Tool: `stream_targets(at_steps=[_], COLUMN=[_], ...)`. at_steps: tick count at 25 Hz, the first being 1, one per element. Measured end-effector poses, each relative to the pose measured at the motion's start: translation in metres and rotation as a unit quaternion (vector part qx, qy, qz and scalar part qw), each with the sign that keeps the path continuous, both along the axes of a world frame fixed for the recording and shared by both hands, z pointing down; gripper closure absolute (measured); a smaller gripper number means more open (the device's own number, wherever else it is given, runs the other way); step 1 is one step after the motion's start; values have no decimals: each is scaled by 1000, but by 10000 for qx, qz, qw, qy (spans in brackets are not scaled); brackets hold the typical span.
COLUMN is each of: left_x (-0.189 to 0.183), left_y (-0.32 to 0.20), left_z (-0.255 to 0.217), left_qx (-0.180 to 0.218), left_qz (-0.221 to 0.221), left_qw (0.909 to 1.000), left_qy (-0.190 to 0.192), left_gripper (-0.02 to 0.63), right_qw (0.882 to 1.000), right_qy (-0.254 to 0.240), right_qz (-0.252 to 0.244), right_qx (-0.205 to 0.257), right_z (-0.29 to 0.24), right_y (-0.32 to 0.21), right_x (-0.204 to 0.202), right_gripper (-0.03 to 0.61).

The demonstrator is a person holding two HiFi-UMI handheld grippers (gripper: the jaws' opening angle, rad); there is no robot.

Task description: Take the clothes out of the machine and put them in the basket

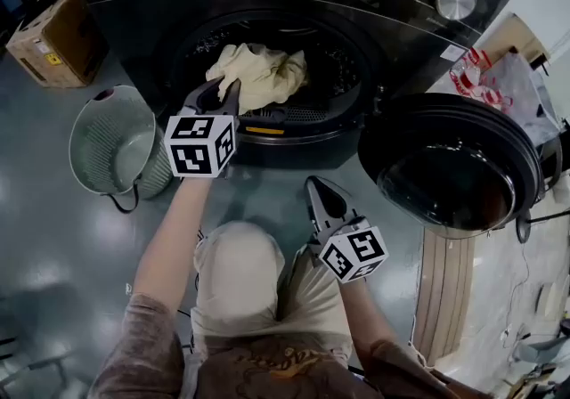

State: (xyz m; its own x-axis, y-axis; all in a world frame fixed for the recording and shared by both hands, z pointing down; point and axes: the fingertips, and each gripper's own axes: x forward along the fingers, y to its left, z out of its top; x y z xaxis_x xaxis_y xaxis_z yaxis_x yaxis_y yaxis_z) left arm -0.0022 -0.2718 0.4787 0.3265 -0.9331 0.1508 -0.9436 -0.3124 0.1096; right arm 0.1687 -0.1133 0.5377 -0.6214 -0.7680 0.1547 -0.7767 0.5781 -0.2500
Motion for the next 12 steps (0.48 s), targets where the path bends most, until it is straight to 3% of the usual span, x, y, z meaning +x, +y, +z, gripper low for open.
stream_targets(at_steps=[12], left_x=[-31], left_y=[65], left_z=[-46], left_qx=[403], left_qz=[-110], left_qw=[9991], left_qy=[6], left_gripper=[551], right_qw=[9994], right_qy=[-68], right_qz=[-317], right_qx=[73], right_z=[0], right_y=[0], right_x=[-13], right_gripper=[581])
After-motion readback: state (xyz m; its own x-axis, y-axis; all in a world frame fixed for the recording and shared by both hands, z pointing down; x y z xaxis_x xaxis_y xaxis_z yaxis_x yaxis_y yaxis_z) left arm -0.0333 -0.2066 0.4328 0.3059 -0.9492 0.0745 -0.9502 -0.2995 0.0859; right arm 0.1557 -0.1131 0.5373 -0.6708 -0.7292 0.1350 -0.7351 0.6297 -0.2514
